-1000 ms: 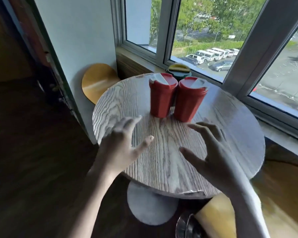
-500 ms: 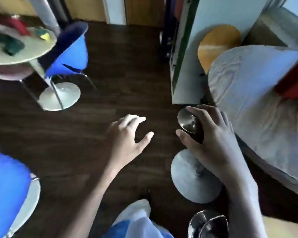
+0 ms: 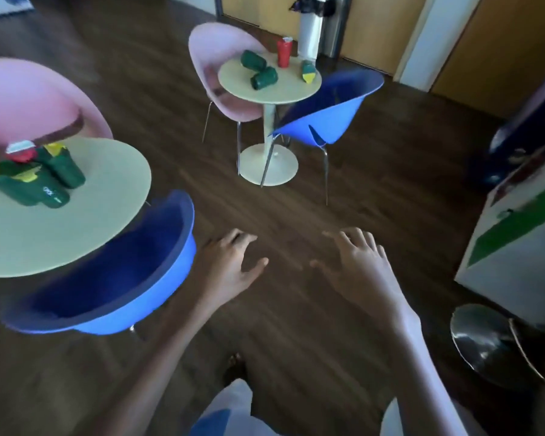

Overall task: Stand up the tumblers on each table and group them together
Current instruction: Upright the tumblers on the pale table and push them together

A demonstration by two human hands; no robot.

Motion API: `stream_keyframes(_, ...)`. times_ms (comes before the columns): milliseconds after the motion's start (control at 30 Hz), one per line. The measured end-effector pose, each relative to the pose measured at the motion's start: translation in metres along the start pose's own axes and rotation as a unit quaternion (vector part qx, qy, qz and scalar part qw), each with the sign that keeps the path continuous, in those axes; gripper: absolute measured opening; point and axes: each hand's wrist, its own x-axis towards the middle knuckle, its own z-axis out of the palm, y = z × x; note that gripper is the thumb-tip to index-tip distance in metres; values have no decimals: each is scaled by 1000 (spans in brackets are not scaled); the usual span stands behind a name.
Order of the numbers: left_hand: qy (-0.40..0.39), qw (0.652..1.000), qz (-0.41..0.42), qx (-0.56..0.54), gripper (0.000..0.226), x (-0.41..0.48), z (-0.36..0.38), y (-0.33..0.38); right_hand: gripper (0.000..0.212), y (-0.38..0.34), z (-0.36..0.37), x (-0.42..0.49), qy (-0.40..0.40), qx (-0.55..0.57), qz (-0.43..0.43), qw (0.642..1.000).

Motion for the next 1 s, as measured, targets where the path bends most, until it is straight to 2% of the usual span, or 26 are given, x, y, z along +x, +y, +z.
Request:
stream_keyframes(233, -22, 999, -17, 46, 60, 79, -7, -72, 59, -50, 29, 123, -43, 14, -4, 999)
stream_keyframes(433, -25, 998, -30, 56, 63, 157, 0, -124, 57, -63, 45, 209, -51, 18, 1, 999)
stream_keyframes(633, -43, 997, -39, 45, 49, 255, 22, -154, 60, -47, 58, 302, -65, 22, 15, 998)
stream_keyframes(900, -27, 994, -99, 47, 47, 426, 61, -168, 60, -2, 60, 469, -84, 48, -9, 995)
stream_keyframes(1000, -34, 993, -98, 62, 49, 479, 73, -171, 57, 15, 59, 530, -79, 48, -17, 996)
